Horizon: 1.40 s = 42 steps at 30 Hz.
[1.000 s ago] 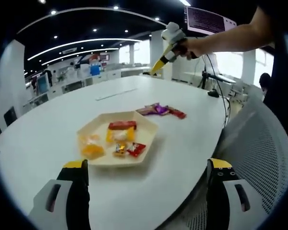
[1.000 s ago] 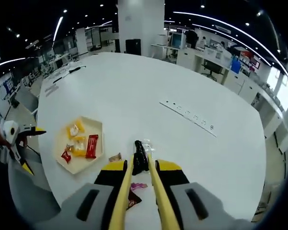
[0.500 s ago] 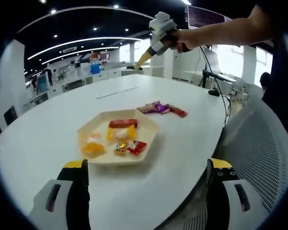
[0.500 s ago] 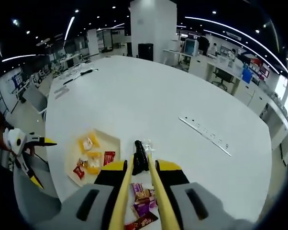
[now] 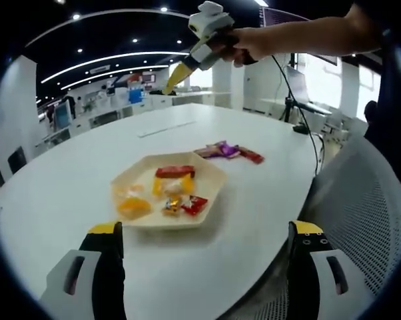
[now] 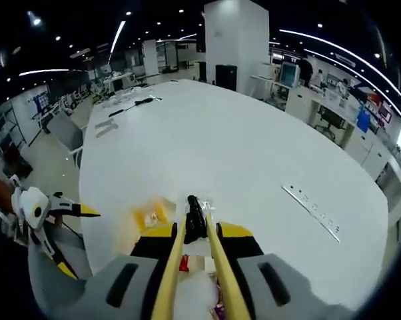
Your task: Place the target food into the container with the food tongs after gripping and lifting it, then release it inside without dropping or visibly crushing the food.
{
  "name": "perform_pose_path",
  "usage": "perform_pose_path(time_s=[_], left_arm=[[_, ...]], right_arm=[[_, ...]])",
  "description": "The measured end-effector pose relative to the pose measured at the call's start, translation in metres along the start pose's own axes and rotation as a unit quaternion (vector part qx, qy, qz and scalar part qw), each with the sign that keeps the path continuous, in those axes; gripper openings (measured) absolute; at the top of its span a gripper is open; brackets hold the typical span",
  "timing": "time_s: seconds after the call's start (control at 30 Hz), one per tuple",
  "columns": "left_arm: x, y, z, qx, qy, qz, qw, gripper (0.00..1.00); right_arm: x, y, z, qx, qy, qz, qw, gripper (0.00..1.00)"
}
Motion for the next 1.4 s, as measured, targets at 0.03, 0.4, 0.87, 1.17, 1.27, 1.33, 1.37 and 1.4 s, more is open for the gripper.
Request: perform_pose_path(time_s=[0.03,0.4,0.87,1.17,1.27,1.33,1.37,1.4], left_arm=[[0.0,-0.001,0.0,-0.001,0.001,-0.003,1.0,1.0],[-0.002,-0.002,0.0,0.002,0.001,-0.013,0.9999,0.99],[-0.002,-0.004,0.0,-0.002,0.004,-0.021,0.9998,0.99],[-0.003,-0.006,0.0,-0.007,0.006,-0.024,0.9997,0.99],[-0.003,-0.006,-0.001,-0.008,0.007,-0.025,0.9996,0.99],[-0.003,-0.006,-0.001,-0.007,0.006,-0.024,0.9997,0.99],[-0.003,-0.005,-0.001,-0.007,0.007,-0.024,0.9997,0.99],[-0.003,-0.005,-0.001,-0.008,0.006,-0.024,0.9997,0.99]], right_arm=[[0.002,-0.005,-0.004,0.004,0.004,-0.006,1.0,0.22],[0.026,-0.042,-0.019,-0.025,-0.002,-0.041,0.9989,0.22],[0.043,-0.058,-0.024,-0.038,-0.009,-0.055,0.9977,0.22],[0.051,-0.058,-0.019,-0.045,-0.012,-0.051,0.9976,0.27],[0.048,-0.056,-0.019,-0.051,-0.011,-0.049,0.9975,0.28],[0.045,-0.053,-0.019,-0.045,-0.004,-0.045,0.9979,0.29],[0.043,-0.051,-0.019,-0.044,-0.001,-0.043,0.9981,0.29],[0.041,-0.049,-0.02,-0.039,0.006,-0.043,0.9983,0.29]])
Point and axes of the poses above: the point that each gripper's makers call its tool centre point, and the gripper's own axes: x roughly forward along the fingers, y roughly to its right, z roughly out of its underside, the point moved 9 cm from there along -x, roughly backward along the fingers, and after that the axes turned 1 degree about y, right-handed, at the moved point
